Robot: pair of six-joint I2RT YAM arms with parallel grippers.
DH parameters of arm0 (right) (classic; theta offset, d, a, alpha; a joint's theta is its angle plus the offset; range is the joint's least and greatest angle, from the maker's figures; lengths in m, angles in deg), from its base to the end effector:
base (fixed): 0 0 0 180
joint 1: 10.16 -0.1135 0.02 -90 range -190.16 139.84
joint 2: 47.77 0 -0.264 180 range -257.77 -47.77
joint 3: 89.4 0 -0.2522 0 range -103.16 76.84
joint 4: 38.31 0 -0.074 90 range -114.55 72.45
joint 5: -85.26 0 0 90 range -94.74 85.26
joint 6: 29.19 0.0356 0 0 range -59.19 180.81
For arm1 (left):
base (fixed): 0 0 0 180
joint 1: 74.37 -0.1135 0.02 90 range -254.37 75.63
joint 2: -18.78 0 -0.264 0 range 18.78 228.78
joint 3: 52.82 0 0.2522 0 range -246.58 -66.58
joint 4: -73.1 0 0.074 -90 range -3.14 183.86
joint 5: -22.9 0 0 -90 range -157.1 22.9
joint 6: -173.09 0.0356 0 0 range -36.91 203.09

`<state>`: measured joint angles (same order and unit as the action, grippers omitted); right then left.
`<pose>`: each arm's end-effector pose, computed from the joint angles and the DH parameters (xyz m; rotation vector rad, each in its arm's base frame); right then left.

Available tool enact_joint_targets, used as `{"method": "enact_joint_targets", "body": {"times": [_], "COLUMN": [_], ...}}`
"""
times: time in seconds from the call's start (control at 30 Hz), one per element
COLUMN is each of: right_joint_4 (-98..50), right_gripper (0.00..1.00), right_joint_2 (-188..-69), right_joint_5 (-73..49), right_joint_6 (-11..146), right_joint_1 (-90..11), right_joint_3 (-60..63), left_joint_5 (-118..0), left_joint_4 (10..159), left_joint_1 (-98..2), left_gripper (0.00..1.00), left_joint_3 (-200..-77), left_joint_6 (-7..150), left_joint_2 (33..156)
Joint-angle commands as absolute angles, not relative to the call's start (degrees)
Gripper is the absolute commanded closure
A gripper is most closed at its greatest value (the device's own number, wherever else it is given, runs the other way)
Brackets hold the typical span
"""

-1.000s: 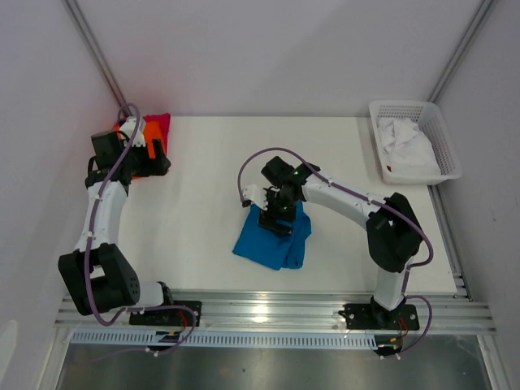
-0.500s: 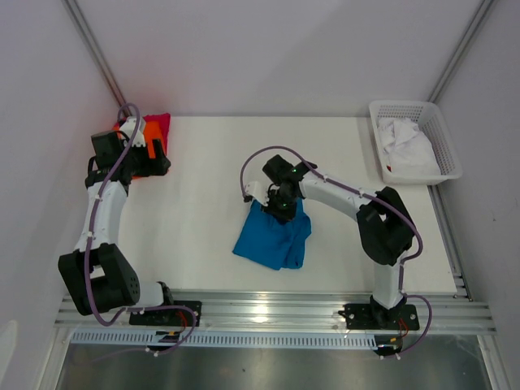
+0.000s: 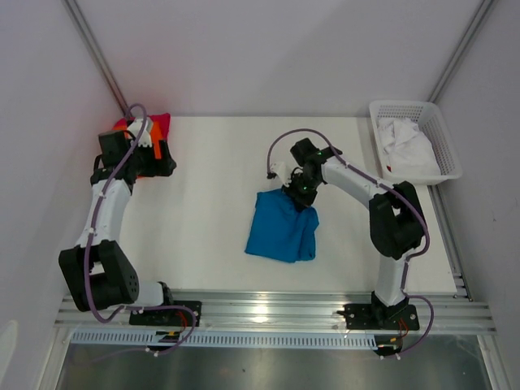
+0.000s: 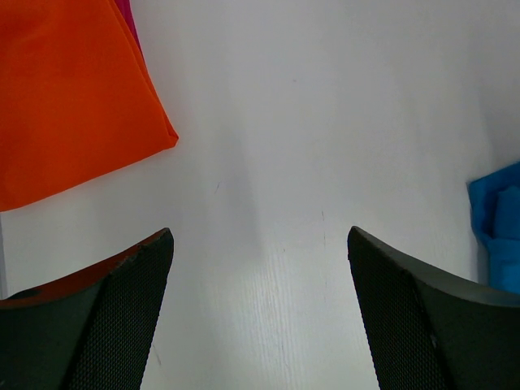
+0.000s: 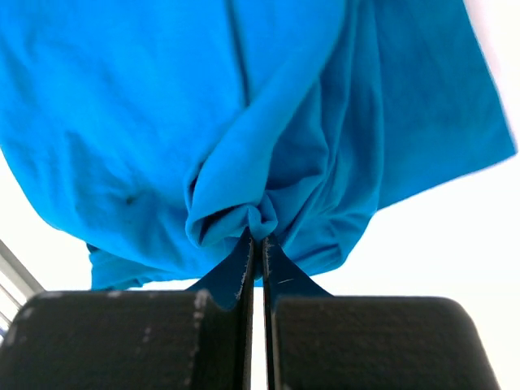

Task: Fold and stack the t-shirts
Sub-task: Fold the tshirt

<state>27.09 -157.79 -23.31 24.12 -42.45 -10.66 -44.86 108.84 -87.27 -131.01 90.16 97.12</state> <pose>0.3228 0.2174 0.2195 -1.6502 2.2887 0.4458 0.3008 0.0551 0.3087 0.1058 2.1502 -0.2250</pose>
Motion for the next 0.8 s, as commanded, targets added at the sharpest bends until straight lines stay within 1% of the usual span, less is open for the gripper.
{"method": "enact_joint_targets", "body": {"times": [0.0, 0.3, 0.33, 0.37, 0.4, 0.43, 0.47, 0.5, 0.57, 0.6, 0.67, 0.77], "right_joint_4": [27.6, 25.1, 24.2, 23.1, 20.0, 18.0, 16.1, 12.0, 9.0, 6.6, 3.5, 1.5], "right_gripper": [1.00, 1.00, 1.00, 0.95, 0.76, 0.66, 0.56, 0.45, 0.37, 0.27, 0.26, 0.24], "right_joint_2": [-154.4, -154.2, -154.2, -154.1, -153.7, -153.4, -153.1, -152.3, -151.5, -151.0, -149.5, -146.6], "right_joint_5": [-24.3, -22.9, -20.8, -19.1, -16.8, -11.2, -8.2, -5.3, 2.3, 4.2, 8.4, 11.2], "right_joint_6": [25.0, 24.9, 24.9, 25.0, 25.6, 25.9, 26.3, 26.6, 27.1, 27.1, 27.6, 28.5], "right_joint_1": [-39.9, -35.4, -35.2, -34.9, -34.7, -34.5, -34.4, -34.2, -33.6, -33.5, -33.4, -33.3], "right_joint_3": [-9.0, -4.3, -3.6, -2.6, -0.4, 0.7, 1.8, 3.7, 4.9, 5.5, 6.9, 7.7], "left_joint_5": [-44.9, -45.7, -45.9, -46.0, -46.1, -46.1, -46.3, -46.3, -46.3, -46.4, -46.4, -46.7], "left_joint_4": [107.9, 108.2, 108.2, 108.3, 108.5, 108.5, 108.4, 108.5, 108.5, 108.6, 108.6, 108.6], "left_joint_1": [-86.1, -84.5, -84.5, -84.1, -84.2, -84.2, -84.1, -84.0, -83.9, -83.9, -83.6, -83.2], "left_gripper": [0.11, 0.11, 0.10, 0.10, 0.11, 0.10, 0.11, 0.11, 0.11, 0.10, 0.11, 0.10], "left_joint_3": [-132.5, -133.5, -133.4, -133.3, -133.3, -133.3, -133.3, -133.1, -133.2, -133.3, -133.3, -133.3], "left_joint_6": [91.0, 91.2, 91.1, 91.3, 91.3, 91.3, 91.4, 91.4, 91.4, 91.4, 91.4, 91.7], "left_joint_2": [97.8, 98.7, 98.7, 98.6, 98.6, 98.5, 98.4, 98.5, 98.5, 98.5, 98.4, 98.5]}}
